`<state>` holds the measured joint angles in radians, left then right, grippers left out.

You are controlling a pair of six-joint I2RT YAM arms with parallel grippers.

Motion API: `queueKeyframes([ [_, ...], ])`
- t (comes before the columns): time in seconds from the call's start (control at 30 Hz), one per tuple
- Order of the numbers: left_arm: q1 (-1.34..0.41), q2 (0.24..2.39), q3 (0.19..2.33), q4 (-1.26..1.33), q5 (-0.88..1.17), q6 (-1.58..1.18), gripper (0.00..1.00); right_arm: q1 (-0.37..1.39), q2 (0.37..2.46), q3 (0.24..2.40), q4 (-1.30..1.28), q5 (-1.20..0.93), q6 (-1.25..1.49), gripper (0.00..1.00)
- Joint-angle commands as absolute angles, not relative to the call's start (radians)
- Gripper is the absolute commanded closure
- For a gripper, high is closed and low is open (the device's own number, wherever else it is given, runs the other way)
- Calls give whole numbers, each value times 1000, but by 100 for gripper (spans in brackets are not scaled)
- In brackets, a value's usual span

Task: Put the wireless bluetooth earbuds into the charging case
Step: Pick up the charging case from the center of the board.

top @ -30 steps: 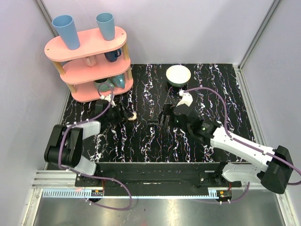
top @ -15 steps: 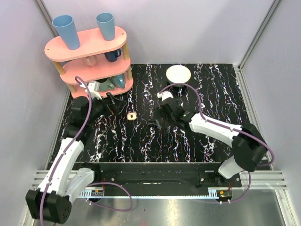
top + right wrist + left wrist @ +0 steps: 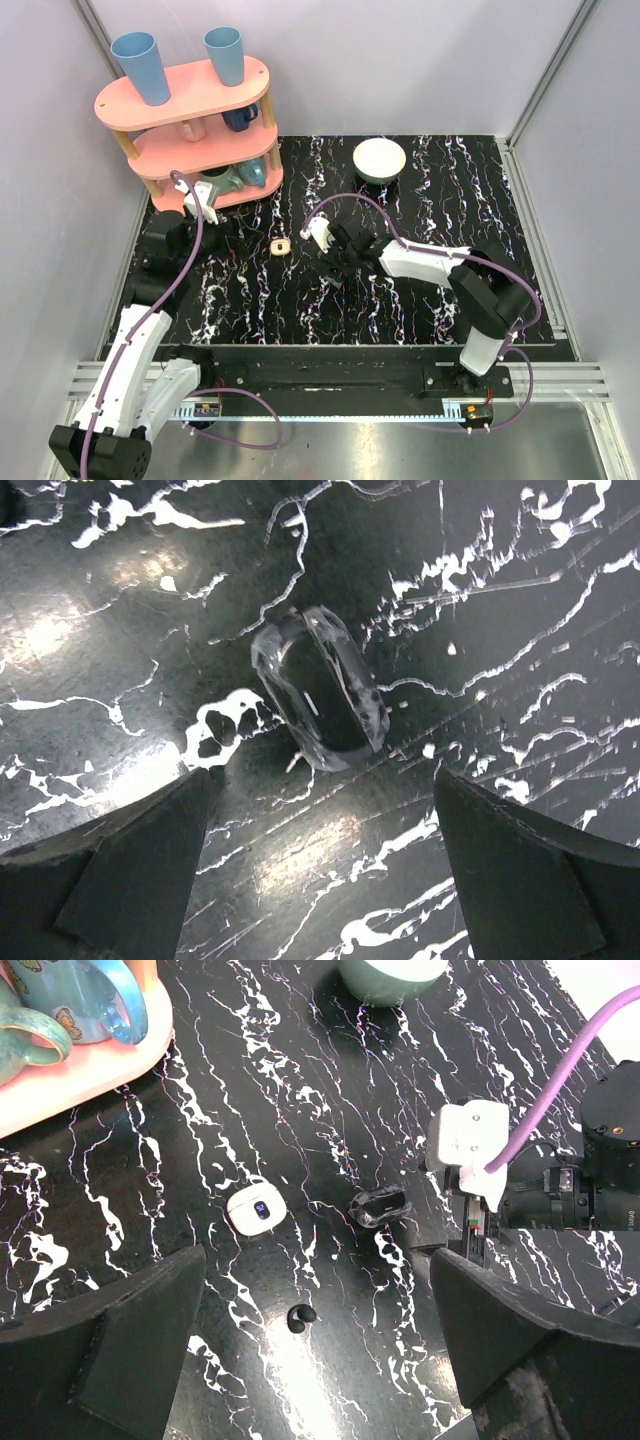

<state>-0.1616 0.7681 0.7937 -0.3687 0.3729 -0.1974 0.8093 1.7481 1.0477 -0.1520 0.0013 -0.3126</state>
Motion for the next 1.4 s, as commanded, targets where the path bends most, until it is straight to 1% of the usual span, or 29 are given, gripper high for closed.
queueKeyframes([
  [0.0, -170, 764, 801, -362, 328, -167, 1, 790, 1749, 1046, -34, -89, -443, 0],
  [0.07, -170, 764, 799, -361, 327, -167, 1, 776, 1753, 1040, -34, -194, -489, 0],
  [0.17, -172, 759, 796, -362, 324, -167, 1, 756, 1769, 1043, -9, -242, -503, 0],
  [0.3, -173, 756, 795, -362, 325, -167, 1, 727, 1792, 1063, -61, -357, -540, 1],
  [0.4, -176, 756, 792, -361, 324, -166, 1, 715, 1810, 1072, -74, -383, -552, 9],
  [0.43, -176, 759, 792, -359, 325, -166, 1, 715, 1816, 1072, -75, -374, -555, 21],
  [0.47, -176, 758, 790, -357, 340, -163, 1, 710, 1819, 1077, -89, -379, -560, 23],
  [0.7, -179, 764, 784, -348, 359, -163, 1, 698, 1839, 1078, -81, -387, -568, 22],
  [0.93, -179, 761, 781, -348, 353, -164, 1, 695, 1891, 1109, -38, -335, -543, 22],
  [1.23, -179, 764, 779, -348, 347, -164, 1, 692, 1847, 1074, -9, -339, -545, 21],
  [1.37, -179, 764, 776, -348, 348, -166, 1, 684, 1871, 1084, -15, -359, -578, 22],
])
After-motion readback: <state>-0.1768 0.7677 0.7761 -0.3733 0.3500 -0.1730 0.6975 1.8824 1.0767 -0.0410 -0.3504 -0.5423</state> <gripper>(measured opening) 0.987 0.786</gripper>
